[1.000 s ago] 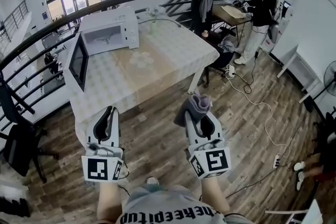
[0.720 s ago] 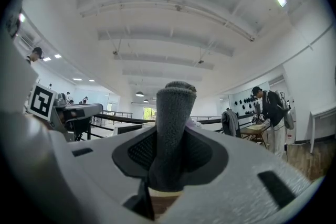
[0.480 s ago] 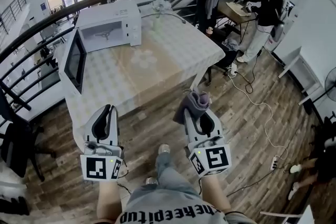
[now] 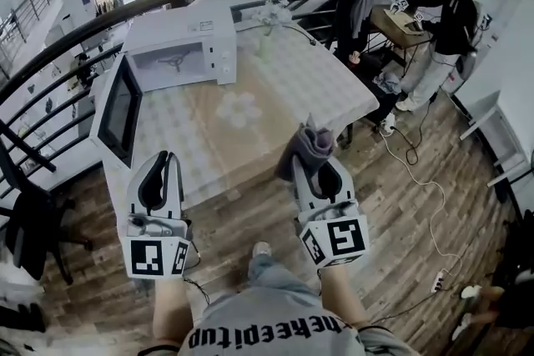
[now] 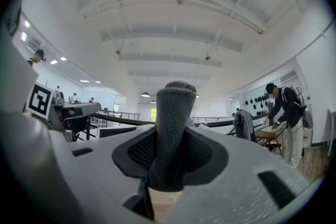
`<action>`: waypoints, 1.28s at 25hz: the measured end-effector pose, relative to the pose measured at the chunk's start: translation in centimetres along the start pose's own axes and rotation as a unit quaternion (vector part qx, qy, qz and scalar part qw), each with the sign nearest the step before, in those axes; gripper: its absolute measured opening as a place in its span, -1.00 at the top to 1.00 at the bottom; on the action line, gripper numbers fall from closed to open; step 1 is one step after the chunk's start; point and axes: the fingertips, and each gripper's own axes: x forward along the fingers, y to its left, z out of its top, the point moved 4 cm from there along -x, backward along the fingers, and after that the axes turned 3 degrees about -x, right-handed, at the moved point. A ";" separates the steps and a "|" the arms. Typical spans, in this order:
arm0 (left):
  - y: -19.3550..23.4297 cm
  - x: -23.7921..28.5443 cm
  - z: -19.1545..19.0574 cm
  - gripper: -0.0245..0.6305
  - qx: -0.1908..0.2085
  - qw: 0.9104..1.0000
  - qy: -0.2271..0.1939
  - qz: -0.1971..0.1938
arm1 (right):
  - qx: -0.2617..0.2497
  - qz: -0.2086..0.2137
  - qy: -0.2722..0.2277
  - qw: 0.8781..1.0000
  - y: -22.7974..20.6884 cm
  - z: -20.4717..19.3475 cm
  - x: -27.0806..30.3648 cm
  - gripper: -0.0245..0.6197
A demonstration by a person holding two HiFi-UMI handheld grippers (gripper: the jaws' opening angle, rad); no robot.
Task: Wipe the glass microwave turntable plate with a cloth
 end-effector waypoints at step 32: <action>7.8 19.0 -6.8 0.81 0.015 1.000 0.018 0.020 | 0.128 0.165 0.200 0.957 -2.1 -14.0 24.4 0.60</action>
